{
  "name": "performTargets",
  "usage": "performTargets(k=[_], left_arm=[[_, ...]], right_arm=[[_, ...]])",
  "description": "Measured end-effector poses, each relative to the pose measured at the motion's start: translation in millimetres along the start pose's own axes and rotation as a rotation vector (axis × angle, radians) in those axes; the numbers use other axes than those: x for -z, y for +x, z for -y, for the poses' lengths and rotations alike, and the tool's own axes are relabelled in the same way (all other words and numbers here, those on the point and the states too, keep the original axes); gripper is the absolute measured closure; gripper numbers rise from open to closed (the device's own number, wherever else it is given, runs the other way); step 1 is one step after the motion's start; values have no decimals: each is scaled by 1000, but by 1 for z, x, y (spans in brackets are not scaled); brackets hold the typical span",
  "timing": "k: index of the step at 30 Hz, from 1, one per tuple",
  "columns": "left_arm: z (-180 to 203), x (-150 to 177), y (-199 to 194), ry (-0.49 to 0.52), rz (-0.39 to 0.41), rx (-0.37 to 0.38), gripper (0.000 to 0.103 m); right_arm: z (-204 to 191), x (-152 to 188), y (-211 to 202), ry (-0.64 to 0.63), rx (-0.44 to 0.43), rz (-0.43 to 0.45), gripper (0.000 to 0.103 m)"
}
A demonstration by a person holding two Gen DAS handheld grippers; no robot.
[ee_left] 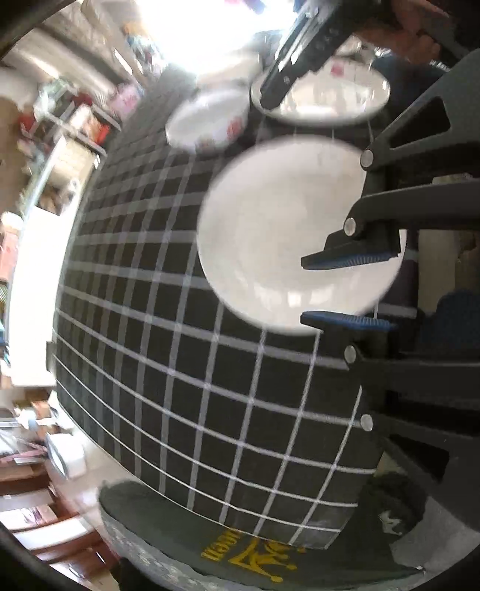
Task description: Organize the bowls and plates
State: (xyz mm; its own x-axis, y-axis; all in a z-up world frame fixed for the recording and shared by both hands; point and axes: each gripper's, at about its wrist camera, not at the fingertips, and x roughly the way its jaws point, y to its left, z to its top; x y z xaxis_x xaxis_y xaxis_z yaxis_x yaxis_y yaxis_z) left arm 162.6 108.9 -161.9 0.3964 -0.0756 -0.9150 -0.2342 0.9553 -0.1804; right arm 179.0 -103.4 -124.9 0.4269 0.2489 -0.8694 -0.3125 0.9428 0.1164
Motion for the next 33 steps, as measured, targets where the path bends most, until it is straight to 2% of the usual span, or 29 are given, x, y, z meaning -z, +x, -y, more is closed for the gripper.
performTargets(k=[4, 14, 19, 24, 28, 33], left_arm=[[40, 3, -21, 82, 45, 61, 82], [129, 22, -19, 240, 15, 143, 82], [159, 26, -8, 293, 5, 132, 82], [170, 28, 13, 327, -32, 118, 82], [175, 27, 33, 336, -70, 92, 82], [181, 26, 53, 344, -100, 64, 82]], right_arm=[[27, 15, -24, 59, -2, 24, 75], [85, 49, -43, 166, 71, 36, 75], [112, 60, -43, 208, 80, 27, 75], [133, 68, -34, 244, 90, -6, 74], [144, 72, -22, 250, 90, -31, 67], [155, 77, -7, 274, 83, -63, 66]])
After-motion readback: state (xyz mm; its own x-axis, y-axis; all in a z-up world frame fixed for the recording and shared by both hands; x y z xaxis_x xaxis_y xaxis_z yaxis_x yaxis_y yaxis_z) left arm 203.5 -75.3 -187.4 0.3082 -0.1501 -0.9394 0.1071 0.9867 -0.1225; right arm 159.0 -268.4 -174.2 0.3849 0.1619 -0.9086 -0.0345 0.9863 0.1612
